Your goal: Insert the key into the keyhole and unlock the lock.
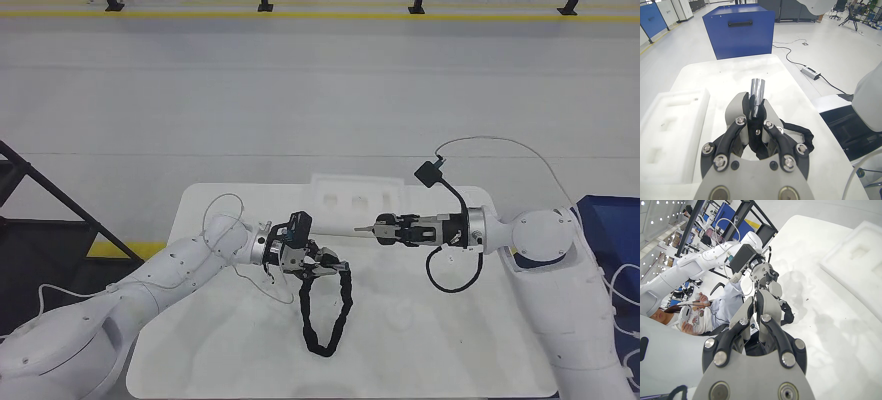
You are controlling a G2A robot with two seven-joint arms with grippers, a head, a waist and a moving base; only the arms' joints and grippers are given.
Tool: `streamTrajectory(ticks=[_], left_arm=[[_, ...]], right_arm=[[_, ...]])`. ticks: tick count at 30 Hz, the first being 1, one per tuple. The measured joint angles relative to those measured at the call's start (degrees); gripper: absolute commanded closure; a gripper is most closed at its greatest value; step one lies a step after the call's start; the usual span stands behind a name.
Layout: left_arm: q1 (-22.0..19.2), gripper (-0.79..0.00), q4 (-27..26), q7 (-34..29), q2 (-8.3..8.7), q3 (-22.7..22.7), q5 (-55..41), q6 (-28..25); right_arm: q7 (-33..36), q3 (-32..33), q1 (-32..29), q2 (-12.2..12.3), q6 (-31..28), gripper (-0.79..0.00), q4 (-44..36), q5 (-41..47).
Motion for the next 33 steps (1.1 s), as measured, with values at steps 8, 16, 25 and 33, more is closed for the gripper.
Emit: streamTrajectory(ticks=[8,16,25,33], left_arm=[[0.0,0.0,0.0,0.0,-0.01,0.0,0.0,0.0],[0.0,0.0,0.0,0.0,-0.01,0.0,0.0,0.0],[0.0,0.0,0.0,0.0,-0.01,0.0,0.0,0.0],[0.9,0.0,-0.3,-1.7,-0.01,-0.5,-0.9,0.9]], right_arm=[[0.0,0.0,0.0,0.0,0.0,0.0,0.0,0.0],[0.0,0.0,0.0,0.0,0.0,0.0,0.0,0.0],[0.0,0.0,0.0,0.0,0.0,0.0,0.0,0.0],[-0.7,-0.1,-0.4,0.0,0.1,0.0,-0.3,-0.3]])
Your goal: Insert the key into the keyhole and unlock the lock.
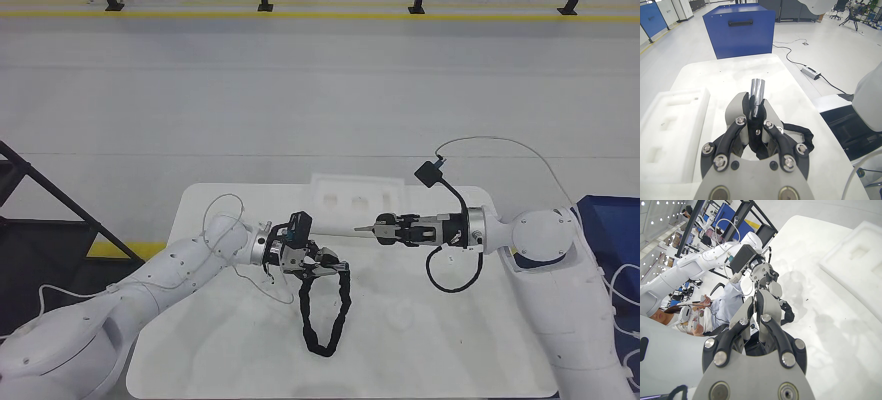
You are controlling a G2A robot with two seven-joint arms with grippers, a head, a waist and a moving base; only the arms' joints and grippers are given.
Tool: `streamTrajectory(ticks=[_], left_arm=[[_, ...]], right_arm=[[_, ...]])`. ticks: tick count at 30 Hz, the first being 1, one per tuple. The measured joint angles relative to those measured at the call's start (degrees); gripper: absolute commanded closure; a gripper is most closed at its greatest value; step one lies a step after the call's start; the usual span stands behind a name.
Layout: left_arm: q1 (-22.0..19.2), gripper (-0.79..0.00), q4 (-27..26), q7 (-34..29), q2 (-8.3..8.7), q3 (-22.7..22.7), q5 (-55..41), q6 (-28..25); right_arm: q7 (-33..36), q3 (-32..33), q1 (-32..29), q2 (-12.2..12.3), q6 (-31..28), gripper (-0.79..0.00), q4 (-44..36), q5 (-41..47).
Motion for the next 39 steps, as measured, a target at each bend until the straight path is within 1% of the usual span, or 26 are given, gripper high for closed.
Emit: streamTrajectory(ticks=[2,3,4,5,6,10,14,19,25,28,31,34,39], left_arm=[[0.7,0.0,-0.5,-2.5,0.05,-0.8,-1.1,0.2],[0.9,0.0,-0.7,-3.3,0.08,-1.2,-1.5,0.1],[1.1,0.0,-0.9,-4.1,0.11,-1.5,-1.8,0.0],[1.4,-0.037,-1.0,-4.9,0.15,-2.0,-2.3,-0.2],[1.6,0.0,-1.0,-5.4,0.18,-2.3,-2.8,-0.3],[2.5,0.0,-1.5,-7.4,0.33,-4.0,-3.7,-0.3],[3.0,0.0,-2.2,-7.2,0.87,-5.9,-3.2,0.4],[4.2,0.0,-2.7,-4.3,2.21,-8.8,-1.8,-0.1],[5.5,0.0,-3.0,-3.8,3.6,-11.7,-0.2,-0.1],[6.3,0.0,-3.2,-3.8,4.37,-13.3,0.3,-0.7],[7.0,0.0,-3.3,-4.0,4.91,-14.4,0.5,-1.0],[7.7,0.0,-3.3,-4.5,5.33,-15.1,0.3,-0.9],[8.6,0.0,-3.3,-5.0,5.94,-16.1,0.0,-0.9]], right_arm=[[-1.5,-0.1,-0.7,0.1,0.5,0.0,-0.8,-1.1],[-1.8,0.0,-0.9,0.2,0.8,-0.379,-0.9,-1.4],[-2.0,0.1,-1.0,0.3,1.1,-0.508,-1.0,-1.6],[-2.2,0.3,-1.1,0.4,1.5,-0.348,-1.0,-1.7],[-2.3,0.4,-1.2,0.5,1.7,0.0,-1.0,-1.8],[-2.6,0.7,-1.3,0.8,1.5,0.0,-1.0,-1.9],[-2.0,1.2,-1.0,1.3,2.0,0.0,-1.3,-3.5],[-0.5,2.4,-1.2,2.0,3.0,0.0,-3.0,-5.6],[-0.7,2.5,-1.7,2.6,5.1,0.0,-2.9,-9.4],[-0.2,1.5,-1.3,3.0,6.7,0.0,-2.5,-14.0],[0.2,0.4,-1.0,3.1,7.2,0.0,-2.2,-16.0],[1.2,-1.2,-0.6,3.3,6.7,0.0,-2.1,-18.3],[4.5,-5.8,0.0,3.3,2.0,0.0,-2.5,-21.8]])
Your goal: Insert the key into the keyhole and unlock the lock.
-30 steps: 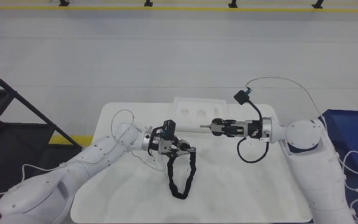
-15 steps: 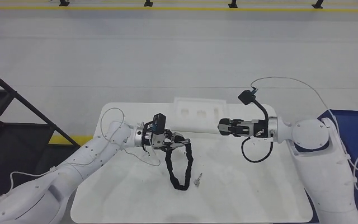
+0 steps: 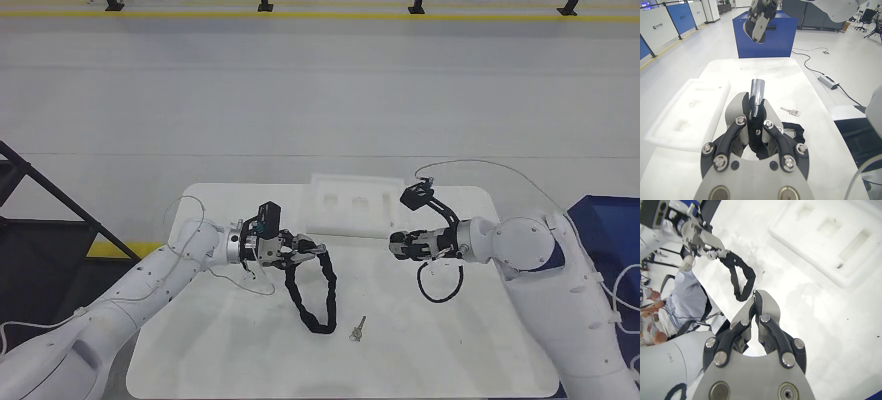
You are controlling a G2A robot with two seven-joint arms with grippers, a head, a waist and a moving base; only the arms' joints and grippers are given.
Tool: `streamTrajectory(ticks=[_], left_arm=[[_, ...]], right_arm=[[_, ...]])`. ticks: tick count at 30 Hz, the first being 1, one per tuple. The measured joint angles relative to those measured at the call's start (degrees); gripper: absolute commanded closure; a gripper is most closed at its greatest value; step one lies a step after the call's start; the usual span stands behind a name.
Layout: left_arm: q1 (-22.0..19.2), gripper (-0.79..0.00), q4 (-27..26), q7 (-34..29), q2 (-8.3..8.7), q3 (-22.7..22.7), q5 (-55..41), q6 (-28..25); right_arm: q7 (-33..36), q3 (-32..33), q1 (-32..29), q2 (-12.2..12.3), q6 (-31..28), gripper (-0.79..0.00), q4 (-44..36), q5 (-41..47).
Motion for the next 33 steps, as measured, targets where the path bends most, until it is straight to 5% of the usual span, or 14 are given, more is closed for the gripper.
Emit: streamTrajectory(ticks=[17,33], left_arm=[[2.7,0.0,-5.6,5.1,6.28,-6.7,0.9,0.0],[5.5,0.0,-12.6,6.1,11.59,-11.0,-2.2,0.0]], right_arm=[[-3.3,-15.5,-3.4,-0.6,-3.4,0.0,-7.4,-17.5],[-4.3,-20.0,-5.2,-0.5,-7.2,0.0,-8.3,-23.5]])
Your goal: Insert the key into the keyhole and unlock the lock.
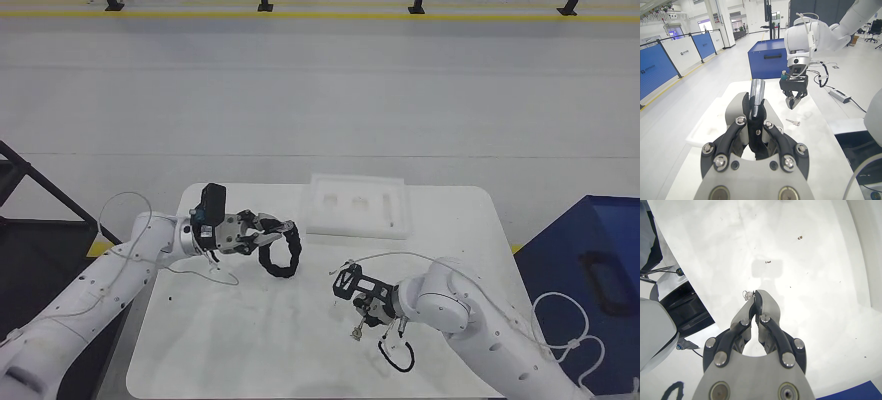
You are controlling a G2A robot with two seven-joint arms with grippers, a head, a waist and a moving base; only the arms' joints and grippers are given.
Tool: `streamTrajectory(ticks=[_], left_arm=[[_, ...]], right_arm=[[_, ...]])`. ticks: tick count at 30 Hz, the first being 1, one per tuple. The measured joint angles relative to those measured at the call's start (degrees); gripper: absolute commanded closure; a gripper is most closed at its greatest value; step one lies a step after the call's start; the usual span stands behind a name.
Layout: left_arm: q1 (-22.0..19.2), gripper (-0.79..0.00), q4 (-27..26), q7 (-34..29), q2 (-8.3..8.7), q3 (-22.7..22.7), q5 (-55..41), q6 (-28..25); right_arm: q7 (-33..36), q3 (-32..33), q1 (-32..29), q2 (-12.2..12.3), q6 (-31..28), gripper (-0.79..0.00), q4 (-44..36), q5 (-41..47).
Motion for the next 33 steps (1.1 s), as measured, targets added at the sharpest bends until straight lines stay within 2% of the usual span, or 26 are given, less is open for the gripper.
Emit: streamTrajectory(ticks=[7,10,15,20,21,24,33], left_arm=[[1.1,0.0,-2.1,0.5,1.27,-0.9,-1.8,0.0],[1.3,0.0,-2.2,0.6,1.37,-1.0,-1.9,0.0],[1.2,0.0,-2.2,0.6,1.36,-1.0,-1.9,0.0],[1.2,0.0,-2.2,0.6,1.36,-1.0,-1.9,0.0],[1.2,0.0,-2.2,0.6,1.36,-1.0,-1.9,0.0],[1.2,0.0,-2.2,0.6,1.36,-1.0,-1.9,0.0],[1.2,0.0,-2.2,0.6,1.36,-1.0,-1.9,0.0]], right_arm=[[-1.0,0.3,-0.2,0.1,0.0,0.0,0.1,0.0],[-0.2,0.1,-0.5,0.4,-2.5,0.0,-0.9,-1.5],[1.3,-3.1,-2.2,0.6,-6.5,0.0,-2.1,-3.8],[-0.5,-6.7,-2.5,0.1,-7.6,0.0,0.1,-6.6],[-0.9,-7.3,-2.4,0.0,-7.5,-0.006,0.5,-7.3],[-2.0,-9.5,-1.7,-0.6,-6.9,-0.105,1.8,-9.5],[-3.0,-13.1,0.9,-2.0,-5.2,-0.12,5.7,-11.7]])
